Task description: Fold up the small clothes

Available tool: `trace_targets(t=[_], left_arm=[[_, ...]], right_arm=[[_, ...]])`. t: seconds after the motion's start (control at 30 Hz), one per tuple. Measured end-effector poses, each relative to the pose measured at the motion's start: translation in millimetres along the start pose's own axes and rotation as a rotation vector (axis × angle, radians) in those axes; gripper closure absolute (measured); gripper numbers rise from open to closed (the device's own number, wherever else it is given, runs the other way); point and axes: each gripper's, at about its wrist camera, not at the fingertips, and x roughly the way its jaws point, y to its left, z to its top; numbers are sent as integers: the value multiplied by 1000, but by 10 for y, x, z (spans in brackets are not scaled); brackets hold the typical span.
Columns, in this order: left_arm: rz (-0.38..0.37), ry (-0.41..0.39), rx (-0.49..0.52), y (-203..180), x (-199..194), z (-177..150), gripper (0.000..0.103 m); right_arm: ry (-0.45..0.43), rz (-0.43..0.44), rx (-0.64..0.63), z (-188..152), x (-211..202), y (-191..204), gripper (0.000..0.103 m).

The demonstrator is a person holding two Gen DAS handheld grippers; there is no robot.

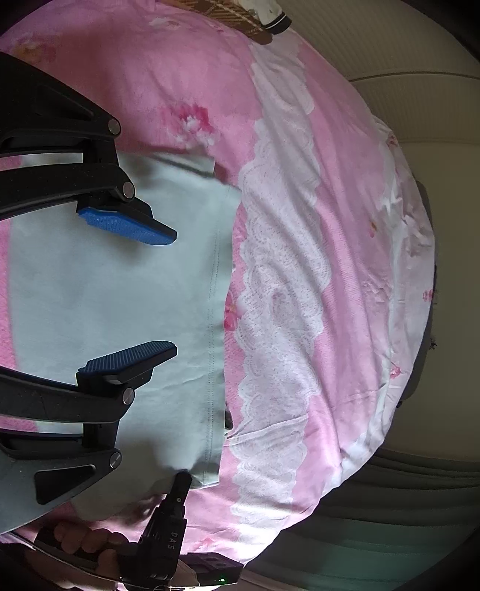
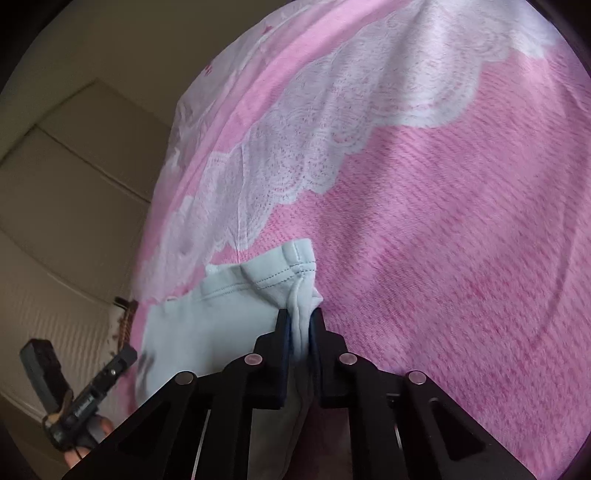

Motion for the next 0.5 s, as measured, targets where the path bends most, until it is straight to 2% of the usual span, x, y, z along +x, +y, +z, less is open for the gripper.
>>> trace_targets(t=[0.23, 0.5], left_arm=[[16, -50, -22, 326, -432, 45, 50], [54, -102, -88, 1099, -955, -27, 49]], right_arm=[[-32, -85, -103, -15, -157, 747, 94], [8, -78, -206, -130, -47, 1844, 94]])
